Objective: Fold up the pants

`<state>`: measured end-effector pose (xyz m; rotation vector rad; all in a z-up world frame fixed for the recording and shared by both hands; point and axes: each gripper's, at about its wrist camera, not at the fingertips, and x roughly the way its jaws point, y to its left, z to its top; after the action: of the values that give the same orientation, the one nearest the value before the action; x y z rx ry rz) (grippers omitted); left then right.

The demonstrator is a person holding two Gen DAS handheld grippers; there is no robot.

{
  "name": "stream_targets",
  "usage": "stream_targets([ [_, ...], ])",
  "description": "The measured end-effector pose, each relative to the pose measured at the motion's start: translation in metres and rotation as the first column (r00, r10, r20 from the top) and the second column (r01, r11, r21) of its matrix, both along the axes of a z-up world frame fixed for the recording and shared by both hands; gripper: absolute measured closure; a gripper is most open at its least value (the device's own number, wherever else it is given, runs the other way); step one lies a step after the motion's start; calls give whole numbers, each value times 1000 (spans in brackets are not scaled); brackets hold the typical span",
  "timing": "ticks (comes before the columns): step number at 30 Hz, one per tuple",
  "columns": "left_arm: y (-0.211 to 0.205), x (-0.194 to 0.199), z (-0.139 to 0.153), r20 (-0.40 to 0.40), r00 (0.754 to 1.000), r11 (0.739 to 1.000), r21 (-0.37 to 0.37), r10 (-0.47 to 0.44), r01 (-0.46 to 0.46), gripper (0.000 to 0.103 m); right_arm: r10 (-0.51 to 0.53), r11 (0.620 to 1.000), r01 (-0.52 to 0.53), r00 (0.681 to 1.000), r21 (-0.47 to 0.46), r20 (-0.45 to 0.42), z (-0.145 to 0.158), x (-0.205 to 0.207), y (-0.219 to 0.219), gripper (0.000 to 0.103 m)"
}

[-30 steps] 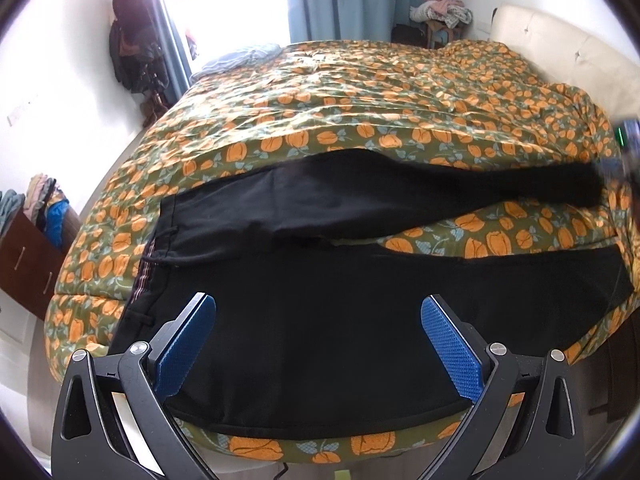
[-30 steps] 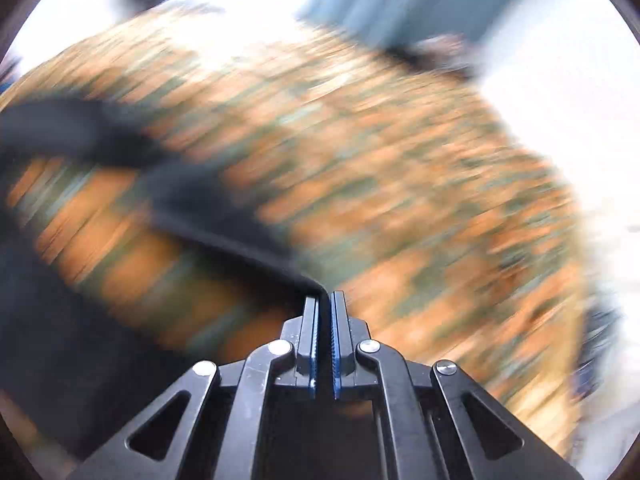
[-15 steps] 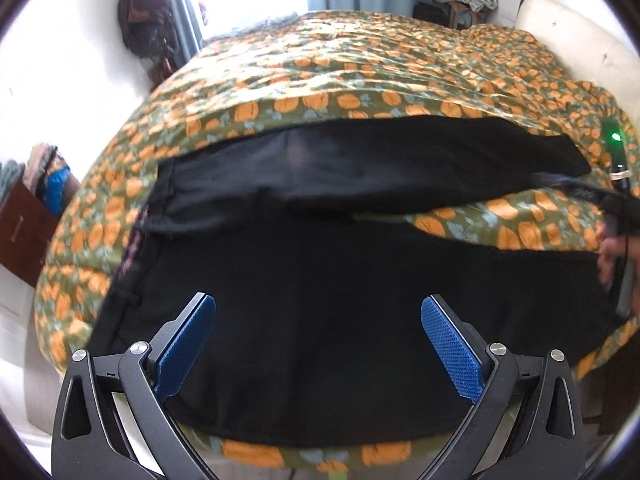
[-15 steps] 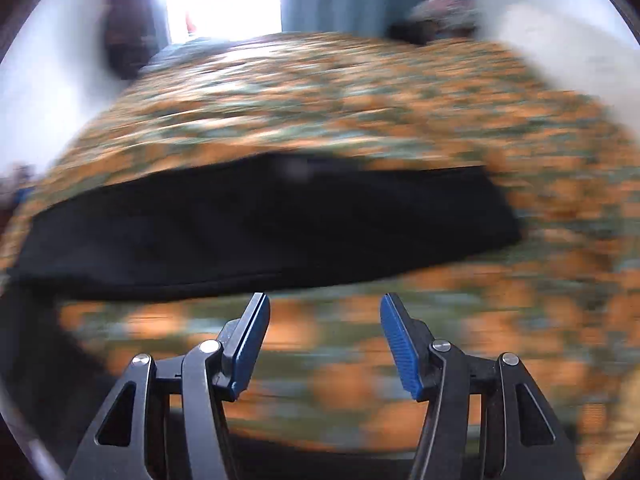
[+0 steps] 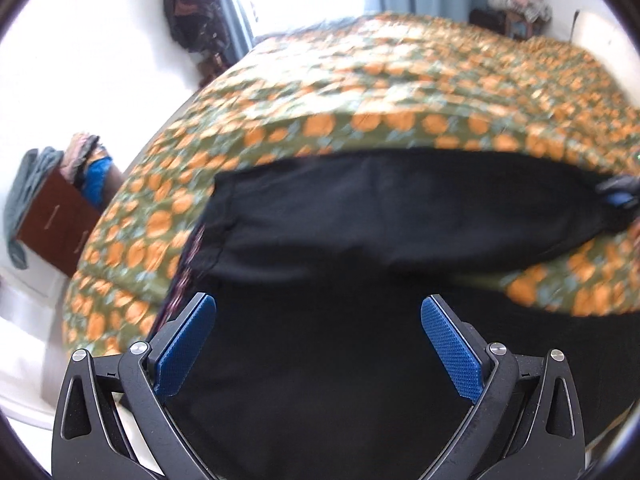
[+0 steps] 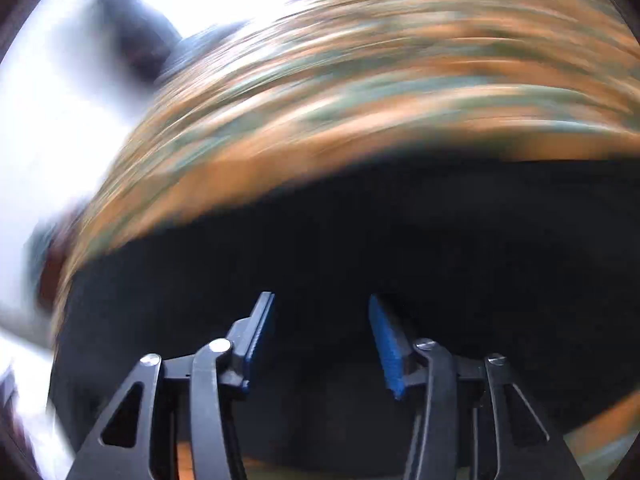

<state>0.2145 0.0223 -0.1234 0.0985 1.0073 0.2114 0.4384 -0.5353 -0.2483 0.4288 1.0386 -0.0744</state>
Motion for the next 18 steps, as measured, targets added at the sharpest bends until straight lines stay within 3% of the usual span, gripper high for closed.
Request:
stream_targets([
  [1, 3, -2, -6, -15, 1000, 1000, 6, 1, 0, 0, -141, 990, 141, 990, 2, 2, 5, -9, -44, 58],
  [3, 7, -6, -20, -52, 999, 1000, 28, 1, 0, 0, -394, 918, 394, 919, -44, -12, 20, -38, -115, 57],
  [5, 7, -6, -29, -50, 999, 999, 44, -5, 7, 0, -473, 877, 472, 881, -92, 10, 39, -64, -143, 55],
  [7, 1, -7, -34, -30, 999, 998, 58, -25, 27, 0, -416, 899, 418, 908, -129, 48, 58, -87, -141, 51],
  [10, -20, -14, -48, -12, 996, 994, 70, -89, 90, 0, -200, 966, 210, 977, -149, 78, 74, -141, -89, 39],
  [13, -50, -33, -68, -43, 977, 977, 40, -209, 210, 0, -23, 1000, 24, 999, -20, 44, 53, -232, -20, 29],
  [15, -65, -45, -83, -84, 962, 958, 102, -261, 269, 0, -4, 1000, 4, 1000, 30, -23, 30, -277, 5, 29],
  [17, -63, -54, -95, -108, 960, 948, 164, -257, 272, 0, -76, 997, 75, 996, -16, -53, 13, -318, 5, 30],
  [18, -55, -56, -95, -109, 966, 956, 152, -236, 251, 0, -114, 992, 112, 993, -58, -39, 13, -333, 0, 32],
])
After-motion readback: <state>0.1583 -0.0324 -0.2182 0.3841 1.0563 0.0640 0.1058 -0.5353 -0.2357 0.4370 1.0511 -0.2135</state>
